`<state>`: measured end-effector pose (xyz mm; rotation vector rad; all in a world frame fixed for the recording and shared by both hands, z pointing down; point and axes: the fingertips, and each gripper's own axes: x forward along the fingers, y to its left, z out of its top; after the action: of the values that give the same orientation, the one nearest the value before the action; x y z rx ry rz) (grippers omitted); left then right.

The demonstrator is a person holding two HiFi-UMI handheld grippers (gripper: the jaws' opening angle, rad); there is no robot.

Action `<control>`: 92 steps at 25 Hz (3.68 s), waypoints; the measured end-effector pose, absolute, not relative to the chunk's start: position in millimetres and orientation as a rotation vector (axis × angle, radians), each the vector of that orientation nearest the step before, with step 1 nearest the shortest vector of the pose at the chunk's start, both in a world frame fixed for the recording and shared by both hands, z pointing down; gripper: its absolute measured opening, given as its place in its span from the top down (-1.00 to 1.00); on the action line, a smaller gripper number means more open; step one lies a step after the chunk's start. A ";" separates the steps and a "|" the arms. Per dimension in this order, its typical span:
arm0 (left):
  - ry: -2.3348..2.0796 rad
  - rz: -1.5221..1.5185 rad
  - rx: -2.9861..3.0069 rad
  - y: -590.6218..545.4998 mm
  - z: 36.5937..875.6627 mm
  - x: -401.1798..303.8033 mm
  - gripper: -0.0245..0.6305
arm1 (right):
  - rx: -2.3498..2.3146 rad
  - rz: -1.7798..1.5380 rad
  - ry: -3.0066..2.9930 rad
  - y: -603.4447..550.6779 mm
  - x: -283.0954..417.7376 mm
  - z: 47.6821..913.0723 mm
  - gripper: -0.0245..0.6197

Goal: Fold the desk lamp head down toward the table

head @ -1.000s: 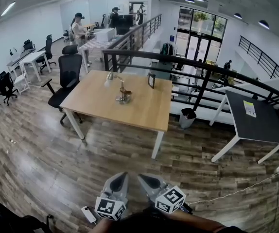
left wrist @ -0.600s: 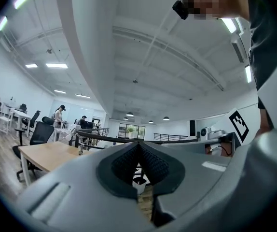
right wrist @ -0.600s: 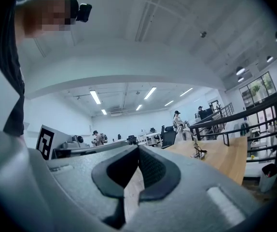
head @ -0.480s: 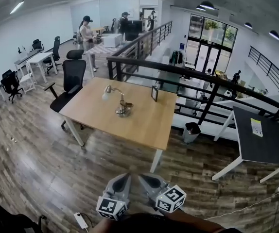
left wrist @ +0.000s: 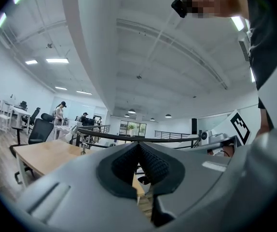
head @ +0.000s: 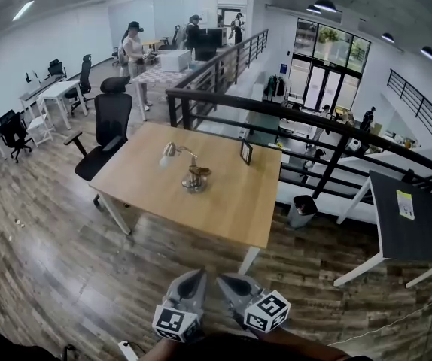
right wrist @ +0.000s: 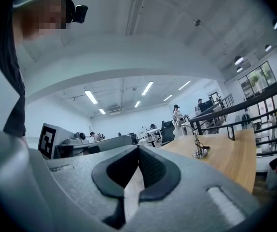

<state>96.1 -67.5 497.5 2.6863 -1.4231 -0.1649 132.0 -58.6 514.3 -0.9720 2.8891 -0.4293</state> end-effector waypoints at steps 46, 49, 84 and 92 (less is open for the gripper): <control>-1.436 -0.152 2.655 -449.8 488.1 -70.9 0.92 | -0.980 -0.467 2.865 -453.6 -23.6 497.8 0.86; -1.420 -0.141 2.662 -467.4 490.7 -73.1 0.92 | -1.013 -0.491 2.862 -471.4 -24.3 504.4 0.81; -0.384 -0.024 2.901 -585.7 501.5 -104.8 0.92 | -1.949 -0.672 2.349 -586.7 -49.7 550.0 0.24; -0.363 -0.024 2.881 -586.3 505.5 -114.8 0.92 | -2.009 -0.703 2.388 -573.1 -58.8 567.1 0.28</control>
<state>-114.8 -586.3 505.5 2.8810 -0.3632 -0.0236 -58.8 -573.1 567.1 -2.0085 2.3876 -0.7034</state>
